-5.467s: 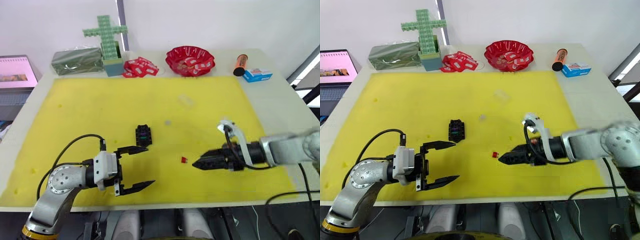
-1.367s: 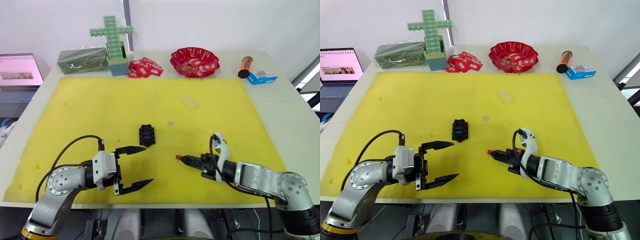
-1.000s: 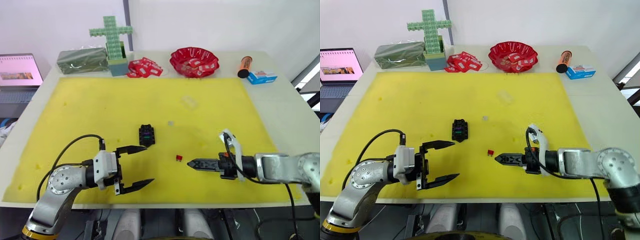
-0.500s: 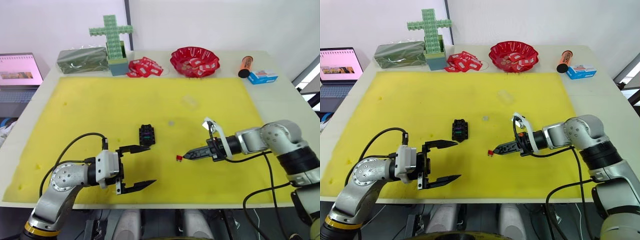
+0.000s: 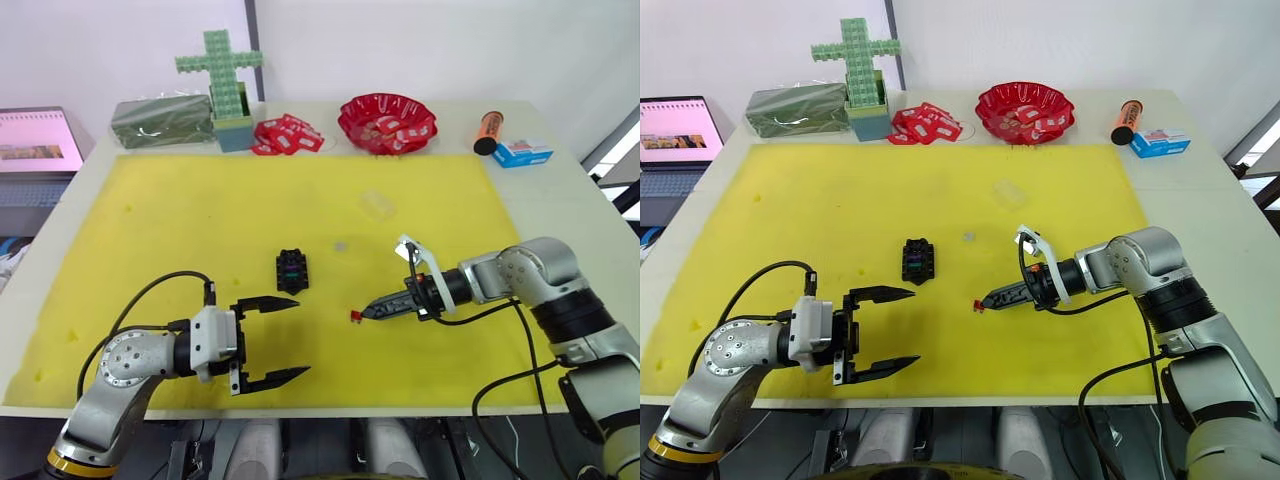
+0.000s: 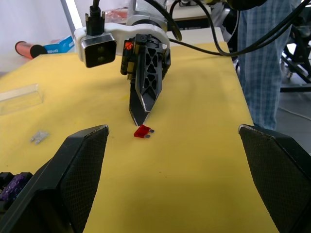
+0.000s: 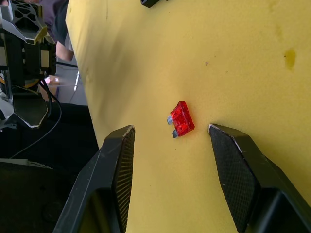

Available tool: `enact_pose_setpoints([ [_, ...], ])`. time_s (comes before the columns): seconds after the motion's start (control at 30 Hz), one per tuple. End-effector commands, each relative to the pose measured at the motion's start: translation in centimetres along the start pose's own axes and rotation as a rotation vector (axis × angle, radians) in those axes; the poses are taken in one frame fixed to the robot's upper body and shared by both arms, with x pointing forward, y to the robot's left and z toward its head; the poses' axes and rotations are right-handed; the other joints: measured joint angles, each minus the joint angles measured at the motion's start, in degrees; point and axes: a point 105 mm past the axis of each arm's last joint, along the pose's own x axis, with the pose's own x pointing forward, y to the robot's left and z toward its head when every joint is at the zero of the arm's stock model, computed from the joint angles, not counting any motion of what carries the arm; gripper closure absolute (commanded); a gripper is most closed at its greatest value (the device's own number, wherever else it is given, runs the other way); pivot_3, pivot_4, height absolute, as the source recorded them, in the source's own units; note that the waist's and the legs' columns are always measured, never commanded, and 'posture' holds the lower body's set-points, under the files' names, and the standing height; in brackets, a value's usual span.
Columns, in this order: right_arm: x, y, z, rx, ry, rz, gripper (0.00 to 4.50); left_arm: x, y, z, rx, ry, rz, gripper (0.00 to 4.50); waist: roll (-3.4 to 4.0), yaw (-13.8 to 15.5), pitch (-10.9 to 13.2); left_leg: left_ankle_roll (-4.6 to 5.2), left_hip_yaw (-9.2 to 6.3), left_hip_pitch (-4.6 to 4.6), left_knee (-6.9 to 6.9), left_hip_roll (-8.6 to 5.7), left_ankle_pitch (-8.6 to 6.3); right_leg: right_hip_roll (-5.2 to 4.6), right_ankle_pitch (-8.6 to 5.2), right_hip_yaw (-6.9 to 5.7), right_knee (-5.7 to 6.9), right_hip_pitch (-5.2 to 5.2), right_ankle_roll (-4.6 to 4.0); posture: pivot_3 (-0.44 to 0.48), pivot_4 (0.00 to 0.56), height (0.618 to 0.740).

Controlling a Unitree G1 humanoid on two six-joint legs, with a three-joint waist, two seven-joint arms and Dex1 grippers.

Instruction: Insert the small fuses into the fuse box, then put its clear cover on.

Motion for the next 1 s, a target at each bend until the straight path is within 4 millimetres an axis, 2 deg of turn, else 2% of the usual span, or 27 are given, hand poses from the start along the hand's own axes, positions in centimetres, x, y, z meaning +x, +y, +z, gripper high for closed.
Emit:
enact_pose_setpoints([
  [0.03, 0.6, 0.4, 0.4, -0.017, 0.008, 0.022, 1.99, 0.0, 0.0, 0.5, 0.030, -0.012, -0.005, 0.00, 0.00, 0.0, 0.0, 0.00, 0.00, 0.00, 0.00, 0.00, 0.00, 0.00, 0.00, 0.00, 0.00, 0.00, 0.00, 0.000, 0.150, 0.740],
  [0.43, 1.5, 0.2, 0.3, -0.026, 0.025, 0.017, 1.99, 0.0, 0.4, 0.8, 0.044, -0.015, 0.014, 0.00, 0.00, -0.4, 0.0, 0.00, -0.01, 0.03, -0.03, 0.00, 0.00, 0.03, 0.00, 0.00, 0.01, 0.00, 0.00, 0.000, 0.150, 0.740],
  [0.53, 1.6, -0.2, 0.2, -0.033, 0.024, -0.003, 2.50, 0.1, 0.4, 0.9, 0.046, -0.019, 0.016, 0.00, 0.01, -0.4, 0.0, 0.00, -0.01, 0.04, -0.04, 0.00, 0.00, 0.04, 0.00, 0.00, 0.01, 0.00, 0.00, 0.000, 0.150, 0.740],
  [0.7, 1.9, -0.7, 0.2, -0.026, 0.018, -0.025, 4.25, 0.4, 0.6, 1.3, 0.052, -0.038, 0.020, 0.00, 0.00, -0.4, 0.0, 0.00, -0.01, 0.04, -0.03, 0.00, 0.00, 0.04, 0.00, 0.00, 0.02, 0.01, 0.00, 0.000, 0.150, 0.740],
  [0.73, 1.9, -0.7, 0.2, -0.027, 0.017, -0.029, 4.47, 0.4, 0.6, 1.3, 0.051, -0.037, 0.020, 0.00, -0.01, -0.5, 0.0, 0.00, -0.01, 0.04, -0.03, 0.00, 0.00, 0.04, 0.00, 0.00, 0.03, 0.01, 0.01, 0.000, 0.150, 0.740],
  [0.93, 1.3, -0.5, 0.7, -0.082, 0.003, -0.056, 4.47, 0.1, 0.8, 1.2, 0.054, -0.028, 0.028, 0.00, -0.01, -0.5, 0.0, 0.00, -0.02, 0.06, -0.02, 0.00, 0.00, 0.04, 0.00, -0.01, 0.05, 0.02, 0.00, 0.000, 0.150, 0.740],
  [1.0, 1.0, 0.9, 1.7, -0.191, -0.005, -0.061, 4.47, -0.5, 1.1, 1.2, 0.052, -0.017, 0.058, 0.00, 0.00, -0.5, 0.0, 0.00, -0.01, 0.06, -0.02, 0.00, 0.00, 0.04, 0.00, -0.01, 0.05, 0.02, 0.01, 0.000, 0.150, 0.740],
])
